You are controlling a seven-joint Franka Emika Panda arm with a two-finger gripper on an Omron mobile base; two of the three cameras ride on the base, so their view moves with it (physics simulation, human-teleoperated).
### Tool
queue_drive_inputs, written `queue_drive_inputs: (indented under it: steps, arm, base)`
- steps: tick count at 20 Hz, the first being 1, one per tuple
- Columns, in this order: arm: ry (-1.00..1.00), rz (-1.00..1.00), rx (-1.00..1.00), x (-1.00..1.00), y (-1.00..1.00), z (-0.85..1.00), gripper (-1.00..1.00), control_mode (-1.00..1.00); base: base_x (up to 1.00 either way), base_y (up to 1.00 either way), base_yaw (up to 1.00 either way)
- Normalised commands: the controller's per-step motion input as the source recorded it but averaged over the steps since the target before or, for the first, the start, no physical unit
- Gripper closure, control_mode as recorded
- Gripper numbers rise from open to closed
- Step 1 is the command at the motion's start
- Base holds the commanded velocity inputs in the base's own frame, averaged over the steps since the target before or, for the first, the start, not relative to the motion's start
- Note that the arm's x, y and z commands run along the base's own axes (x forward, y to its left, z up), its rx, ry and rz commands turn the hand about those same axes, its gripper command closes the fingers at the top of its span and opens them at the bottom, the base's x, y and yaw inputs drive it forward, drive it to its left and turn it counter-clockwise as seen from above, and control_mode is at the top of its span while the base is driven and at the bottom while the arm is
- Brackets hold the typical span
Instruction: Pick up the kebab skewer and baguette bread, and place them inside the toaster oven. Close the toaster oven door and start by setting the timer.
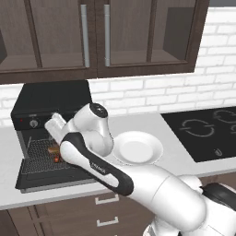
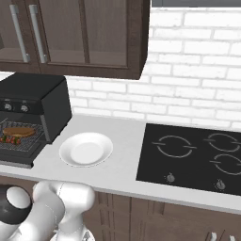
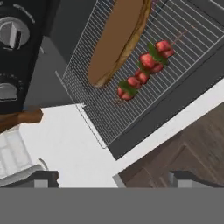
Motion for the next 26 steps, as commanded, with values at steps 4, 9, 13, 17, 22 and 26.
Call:
queue_drive_inputs:
  steps: [4,9,13,17,22,26]
  arm:
    - [-0.17,0.32,-0.32,-0.41,0.6,-0.32,-1.0,-1.0]
    - [-0.07,0.03,-0.27,-0.1,0.07,0.0,-1.0,-1.0]
    - [-0.16,0.02,-0.31,-0.24,-0.02,-0.08,-1.0,-1.0]
    - [-0.2,0.08,-0.33,-0.29,-0.14,-0.21,-1.0,-1.0]
    - [-0.12,0.17,-0.26,-0.13,-0.25,-0.17,-1.0,-1.0]
    - [-0.03,0.26,-0.17,0.0,-0.17,-0.07,-1.0,-1.0]
  base:
    - [0.0,0.0,0.0]
    - [0.0,0.0,0.0]
    - [0.0,0.0,0.0]
    - [0.0,0.0,0.0]
    - [0.0,0.0,0.0]
    - [0.0,0.0,0.0]
